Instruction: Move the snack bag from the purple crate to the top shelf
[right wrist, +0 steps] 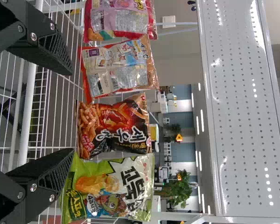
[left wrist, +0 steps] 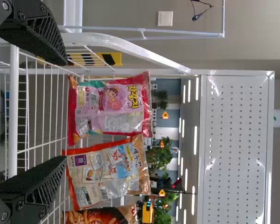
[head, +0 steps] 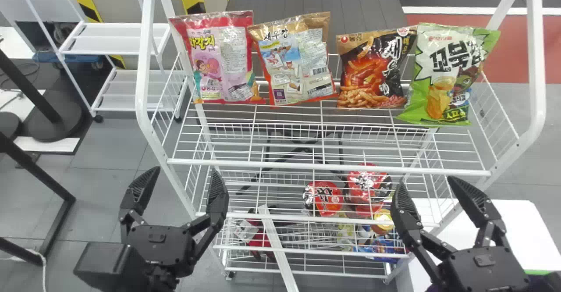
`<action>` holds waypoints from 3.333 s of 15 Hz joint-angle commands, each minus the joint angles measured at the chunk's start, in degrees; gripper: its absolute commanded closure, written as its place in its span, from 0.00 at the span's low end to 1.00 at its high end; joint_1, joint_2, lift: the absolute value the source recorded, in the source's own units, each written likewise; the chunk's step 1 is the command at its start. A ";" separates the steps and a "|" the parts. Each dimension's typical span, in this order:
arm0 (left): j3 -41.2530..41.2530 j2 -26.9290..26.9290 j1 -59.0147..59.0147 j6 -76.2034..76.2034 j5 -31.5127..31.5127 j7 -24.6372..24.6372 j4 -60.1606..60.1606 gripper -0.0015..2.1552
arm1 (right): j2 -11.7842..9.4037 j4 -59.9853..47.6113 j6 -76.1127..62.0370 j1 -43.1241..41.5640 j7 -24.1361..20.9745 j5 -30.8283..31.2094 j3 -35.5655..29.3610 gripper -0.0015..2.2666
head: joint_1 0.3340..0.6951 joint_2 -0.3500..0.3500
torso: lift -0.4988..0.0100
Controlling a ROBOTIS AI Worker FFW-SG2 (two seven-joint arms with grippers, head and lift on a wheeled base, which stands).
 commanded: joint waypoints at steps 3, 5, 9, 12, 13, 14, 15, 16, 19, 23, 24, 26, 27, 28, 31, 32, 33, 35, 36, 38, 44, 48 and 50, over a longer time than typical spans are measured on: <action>-0.04 -0.04 0.01 -0.18 0.00 -0.09 -0.09 0.05 | -0.04 -0.26 -0.03 0.00 0.00 0.02 -0.04 0.13 | 1.00 0.54 | 0.98; -0.04 -0.04 0.01 -0.18 0.09 -0.18 -0.09 0.05 | -0.04 -0.35 -0.03 0.00 0.00 -0.07 -0.13 0.13 | 1.00 0.54 | 0.98; -0.04 -0.04 0.01 -0.18 0.18 -0.27 -0.09 0.05 | -0.04 -0.53 -0.03 0.26 -0.09 -0.07 -0.13 0.13 | 1.00 0.53 | 0.98; -0.04 -0.04 0.01 -0.18 0.18 -0.27 -0.09 0.05 | -0.04 -0.97 -0.03 0.53 -0.09 0.02 -0.40 0.13 | 1.00 0.53 | 0.98; -0.04 -0.04 0.01 -0.18 0.27 -0.27 -0.09 0.05 | -0.13 -1.14 -0.03 0.62 -0.09 0.02 -0.48 0.13 | 1.00 0.53 | 0.98; -0.04 -0.04 0.10 -0.18 0.18 -0.27 -0.09 0.05 | -0.13 -1.32 -0.03 0.70 -0.09 0.02 -0.48 0.13 | 1.00 0.53 | 0.98; -0.04 -0.04 0.19 -0.18 0.18 -0.27 -0.09 0.05 | -0.13 -1.41 -0.03 0.79 -0.09 0.02 -0.57 0.13 | 1.00 0.53 | 0.98; -0.04 -0.04 0.19 -0.18 0.18 -0.27 -0.09 0.05 | -0.22 -1.58 -0.03 0.88 -0.09 0.02 -0.66 0.13 | 1.00 0.53 | 0.98; -0.13 -0.04 0.36 -0.36 0.18 -0.27 -0.44 0.05 | -0.30 -1.58 -0.03 1.06 -0.09 0.02 -0.66 0.13 | 1.00 0.53 | 0.98; -0.13 -0.04 0.63 -0.36 0.09 -0.27 -0.62 0.05 | -0.48 -1.58 -0.03 1.06 -0.09 -0.07 -0.66 0.13 | 1.00 0.52 | 0.98; -0.13 -0.04 0.71 -0.36 0.09 -0.27 -0.62 0.05 | -0.48 -1.58 -0.03 1.06 -0.09 -0.07 -0.66 0.13 | 1.00 0.52 | 0.98; -0.13 -0.04 0.71 -0.36 0.09 -0.27 -0.62 0.05 | -0.57 -1.58 -0.03 1.06 -0.09 -0.07 -0.75 0.13 | 1.00 0.52 | 0.98; -0.13 -0.04 0.71 -0.36 0.09 -0.27 -0.62 0.05 | -0.66 -1.58 -0.03 0.97 -0.09 -0.07 -0.75 0.13 | 1.00 0.52 | 0.98; -0.13 -0.04 0.71 -0.36 0.09 -0.27 -0.62 0.05 | -0.66 -1.58 -0.03 0.97 -0.09 -0.16 -0.75 0.13 | 1.00 0.52 | 0.98; -0.13 -0.13 0.71 -0.36 0.09 -0.27 -0.62 0.05 | -0.74 -1.49 -0.03 0.79 -0.09 -0.16 -0.75 0.13 | 1.00 0.52 | 0.98; -0.13 -0.13 0.71 -0.54 0.09 -0.27 -0.62 0.05 | -0.74 -1.49 -0.03 0.70 -0.09 -0.16 -0.75 0.13 | 1.00 0.52 | 0.98; -0.13 -0.13 0.71 -0.36 0.09 -0.27 -0.62 0.05 | -0.74 -1.41 -0.03 0.62 -0.09 -0.16 -0.75 0.13 | 1.00 0.52 | 0.98; -0.04 -0.13 0.63 -0.54 0.09 -0.27 -0.53 0.05 | -0.74 -1.23 -0.03 0.44 -0.09 -0.16 -0.75 0.13 | 1.00 0.52 | 0.98; -0.04 -0.13 0.71 -0.54 0.09 -0.27 -0.62 0.05 | -0.74 -1.23 -0.03 0.35 -0.09 -0.16 -0.75 0.13 | 1.00 0.52 | 0.98; 0.04 -0.13 0.63 -0.36 0.09 -0.27 -0.62 0.05 | -0.74 -1.23 -0.03 0.26 -0.09 -0.16 -0.75 0.13 | 1.00 0.52 | 0.98; 0.04 -0.22 0.63 -0.36 0.09 -0.27 -0.62 0.05 | -0.83 -1.23 -0.03 0.26 0.00 -0.16 -0.83 0.13 | 1.00 0.52 | 0.98; 0.04 -0.13 0.80 -0.36 0.09 -0.18 -0.97 0.05 | -0.83 -1.32 -0.03 0.44 0.00 -0.16 -0.83 0.13 | 1.00 0.52 | 0.98; 0.04 -0.13 0.89 -0.36 0.00 -0.18 -1.14 0.05 | -0.83 -1.49 -0.03 0.62 -0.09 -0.16 -1.01 0.13 | 1.00 0.52 | 0.98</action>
